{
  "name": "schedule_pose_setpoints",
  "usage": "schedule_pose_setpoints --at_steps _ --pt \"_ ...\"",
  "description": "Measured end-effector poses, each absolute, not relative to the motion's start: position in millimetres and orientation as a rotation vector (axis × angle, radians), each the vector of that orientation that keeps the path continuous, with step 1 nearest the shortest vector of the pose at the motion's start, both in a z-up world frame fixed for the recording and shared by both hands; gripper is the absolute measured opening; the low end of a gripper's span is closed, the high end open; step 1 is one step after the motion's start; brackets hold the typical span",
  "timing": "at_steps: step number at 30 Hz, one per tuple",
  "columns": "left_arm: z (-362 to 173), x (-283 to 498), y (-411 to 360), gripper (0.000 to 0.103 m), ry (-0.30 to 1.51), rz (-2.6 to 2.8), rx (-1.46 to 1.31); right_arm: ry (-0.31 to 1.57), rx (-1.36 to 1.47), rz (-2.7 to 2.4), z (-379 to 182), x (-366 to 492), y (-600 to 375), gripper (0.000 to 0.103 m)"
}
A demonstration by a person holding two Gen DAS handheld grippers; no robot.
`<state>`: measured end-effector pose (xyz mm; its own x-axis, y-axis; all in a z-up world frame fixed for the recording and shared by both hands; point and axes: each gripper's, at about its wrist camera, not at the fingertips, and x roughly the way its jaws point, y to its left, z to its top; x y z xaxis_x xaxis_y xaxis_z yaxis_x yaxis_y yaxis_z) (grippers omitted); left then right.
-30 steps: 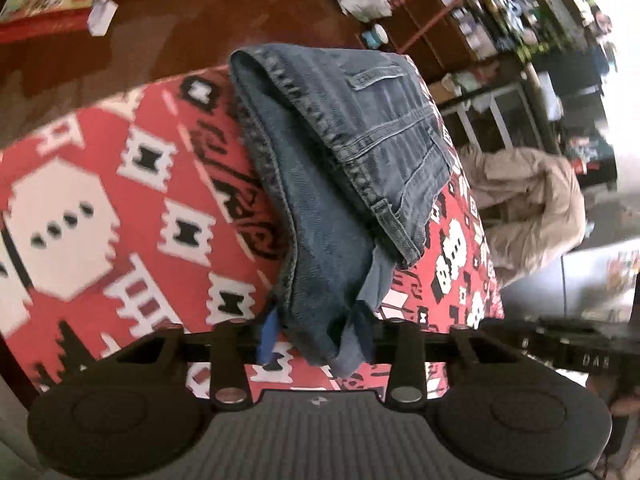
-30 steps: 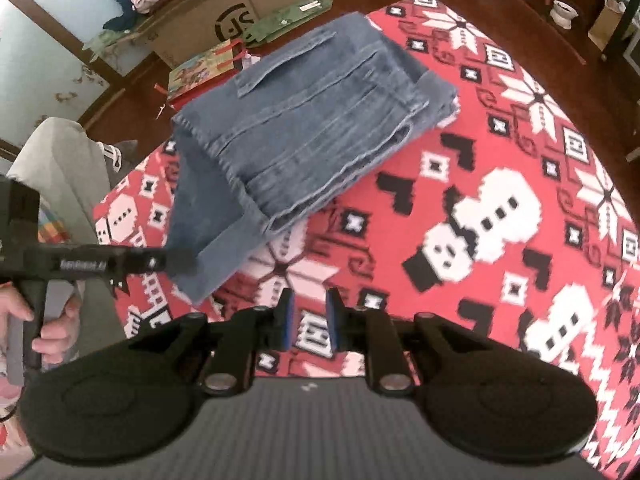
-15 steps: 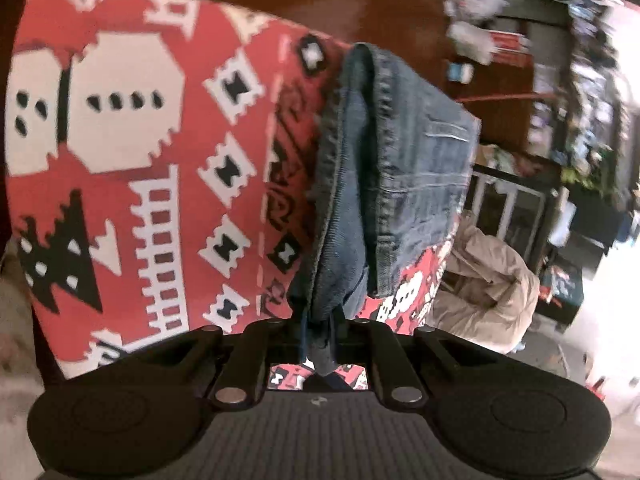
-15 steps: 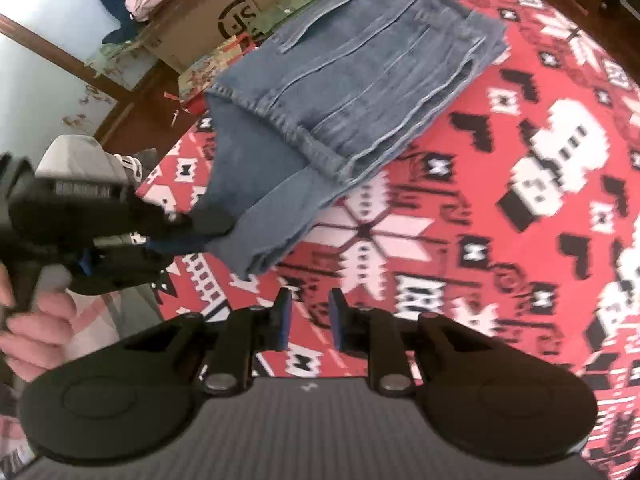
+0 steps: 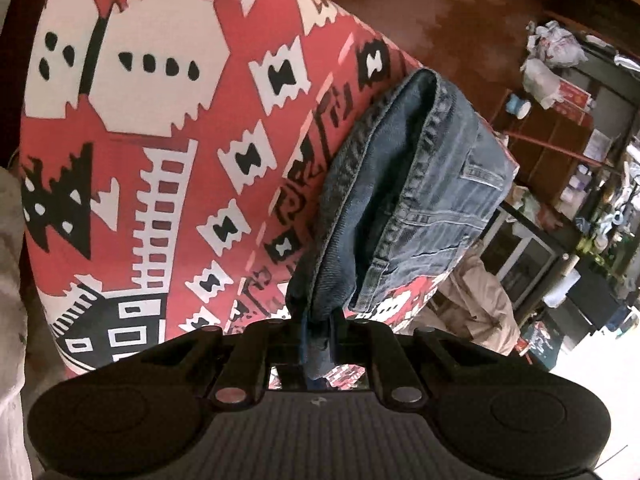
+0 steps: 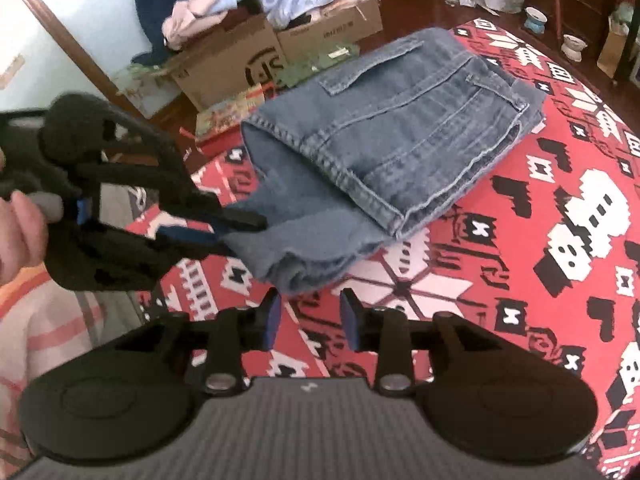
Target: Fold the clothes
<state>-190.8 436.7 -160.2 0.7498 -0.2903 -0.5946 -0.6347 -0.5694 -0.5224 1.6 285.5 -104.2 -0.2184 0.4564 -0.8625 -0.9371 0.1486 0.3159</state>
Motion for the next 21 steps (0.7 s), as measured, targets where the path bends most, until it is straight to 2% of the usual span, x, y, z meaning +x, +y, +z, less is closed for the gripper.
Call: schedule_pose_setpoints --at_steps 2,8,9,10,13,18,21 --pt "-161 -192 435 0.010 0.672 0.582 -2.230 1.128 -0.577 1.434 -103 1 285 0.019" --pt "-154 -185 437 0.010 0.735 0.599 -2.143 1.046 -0.579 1.489 -96 -5 279 0.017" --pt "-153 -184 438 0.010 0.748 0.600 -2.119 1.044 -0.571 1.501 -95 -5 277 0.014" --pt "-152 -182 438 0.011 0.767 0.598 -2.088 1.041 -0.564 1.514 -96 -6 276 0.006" --pt "-146 -174 438 0.018 0.842 0.596 -1.973 0.987 -0.601 1.551 -95 -13 268 0.002" --pt "-147 -166 426 0.034 0.954 0.607 -1.785 0.968 -0.665 1.565 -104 -24 254 0.001" --pt "-149 -162 419 0.035 1.018 0.610 -1.676 1.016 -0.665 1.532 -115 -25 251 0.000"
